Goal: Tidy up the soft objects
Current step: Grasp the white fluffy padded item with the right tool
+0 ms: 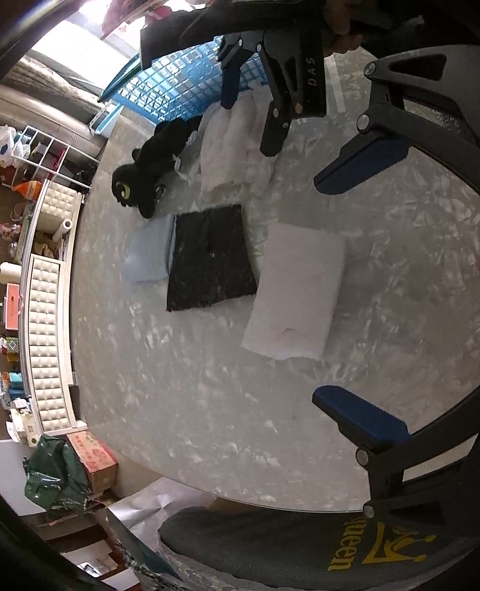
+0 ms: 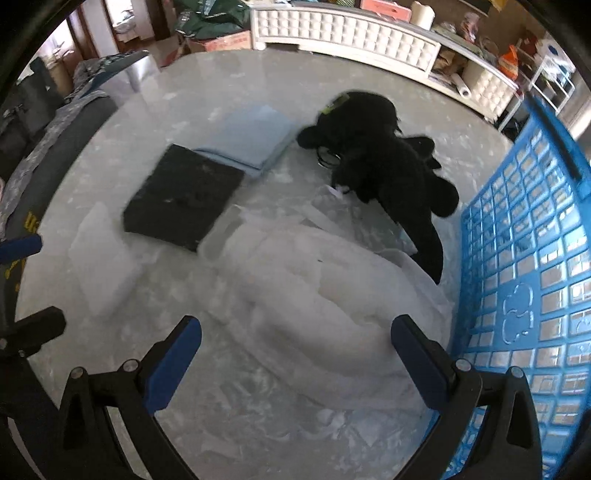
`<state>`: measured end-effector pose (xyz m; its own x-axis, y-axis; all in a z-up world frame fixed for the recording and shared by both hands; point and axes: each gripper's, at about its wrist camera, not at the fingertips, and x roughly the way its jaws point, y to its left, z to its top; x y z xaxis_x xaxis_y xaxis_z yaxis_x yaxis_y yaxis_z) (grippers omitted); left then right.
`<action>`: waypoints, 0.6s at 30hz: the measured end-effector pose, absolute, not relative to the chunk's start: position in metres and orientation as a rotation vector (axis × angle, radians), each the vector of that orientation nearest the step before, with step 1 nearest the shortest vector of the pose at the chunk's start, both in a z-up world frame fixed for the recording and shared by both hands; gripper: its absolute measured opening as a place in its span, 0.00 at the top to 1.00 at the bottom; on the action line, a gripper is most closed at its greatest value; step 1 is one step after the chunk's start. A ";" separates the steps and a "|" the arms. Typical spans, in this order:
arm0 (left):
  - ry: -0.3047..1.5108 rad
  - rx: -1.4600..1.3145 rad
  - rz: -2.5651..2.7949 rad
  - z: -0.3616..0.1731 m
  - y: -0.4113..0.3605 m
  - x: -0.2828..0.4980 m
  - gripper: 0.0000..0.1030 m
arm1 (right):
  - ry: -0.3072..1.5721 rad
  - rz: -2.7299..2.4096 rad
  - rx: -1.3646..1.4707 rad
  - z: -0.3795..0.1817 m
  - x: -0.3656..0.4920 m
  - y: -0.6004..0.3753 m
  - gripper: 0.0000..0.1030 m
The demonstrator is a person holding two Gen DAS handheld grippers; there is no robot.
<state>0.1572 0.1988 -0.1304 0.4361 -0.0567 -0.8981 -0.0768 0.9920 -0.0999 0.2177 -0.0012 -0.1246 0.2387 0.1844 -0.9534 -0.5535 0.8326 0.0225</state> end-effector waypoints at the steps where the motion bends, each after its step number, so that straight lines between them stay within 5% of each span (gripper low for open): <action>1: 1.123 -0.137 0.017 -0.132 0.201 0.159 0.00 | 1.239 0.518 -0.341 -0.127 0.220 -0.001 0.00; 14: 1.173 -0.126 0.023 -0.153 0.222 0.169 0.00 | 1.234 0.520 -0.349 -0.133 0.214 -0.008 0.17; 18: 1.204 -0.118 0.009 -0.165 0.224 0.174 0.00 | 1.226 0.535 -0.354 -0.129 0.210 -0.012 0.31</action>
